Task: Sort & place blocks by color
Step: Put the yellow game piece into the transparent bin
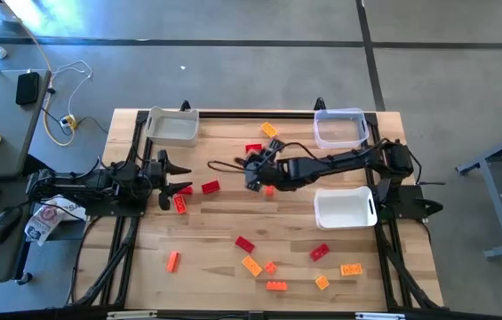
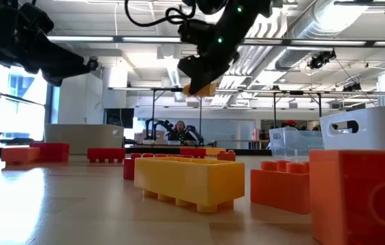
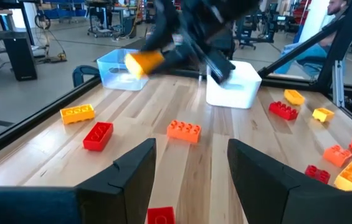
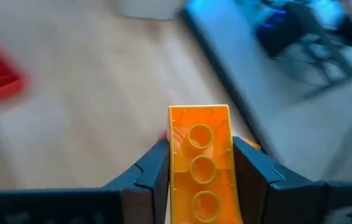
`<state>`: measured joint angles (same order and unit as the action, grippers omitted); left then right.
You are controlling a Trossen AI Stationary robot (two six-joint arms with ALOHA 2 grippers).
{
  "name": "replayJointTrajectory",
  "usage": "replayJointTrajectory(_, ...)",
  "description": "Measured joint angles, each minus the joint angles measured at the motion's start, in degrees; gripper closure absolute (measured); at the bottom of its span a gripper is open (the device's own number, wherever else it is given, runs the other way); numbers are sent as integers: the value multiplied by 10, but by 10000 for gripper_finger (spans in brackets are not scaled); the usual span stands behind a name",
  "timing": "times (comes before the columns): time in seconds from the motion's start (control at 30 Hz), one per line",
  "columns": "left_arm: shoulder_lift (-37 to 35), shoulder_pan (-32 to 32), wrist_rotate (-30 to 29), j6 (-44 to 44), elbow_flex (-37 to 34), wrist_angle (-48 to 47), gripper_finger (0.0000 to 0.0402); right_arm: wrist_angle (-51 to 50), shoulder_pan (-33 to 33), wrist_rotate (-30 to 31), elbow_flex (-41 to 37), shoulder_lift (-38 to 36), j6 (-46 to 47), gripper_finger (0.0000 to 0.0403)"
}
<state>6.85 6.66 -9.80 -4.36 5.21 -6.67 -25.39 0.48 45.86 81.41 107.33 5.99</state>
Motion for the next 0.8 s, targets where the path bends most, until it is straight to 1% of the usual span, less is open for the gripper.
replayJointTrajectory(0.17,0,0,0,0,0,-11,216,-99,-28,74,58,0,67,291)
replayJointTrajectory(0.33,0,0,0,0,0,-35,216,-191,-66,112,101,-1,152,291)
replayJointTrajectory(0.57,0,0,1,0,0,-59,216,-325,-139,104,145,-1,250,291)
replayJointTrajectory(0.7,0,0,8,-1,0,-60,216,-396,-187,69,163,-1,282,291)
replayJointTrajectory(0.8,0,0,10,-17,0,-60,216,-445,-230,38,173,-1,286,291)
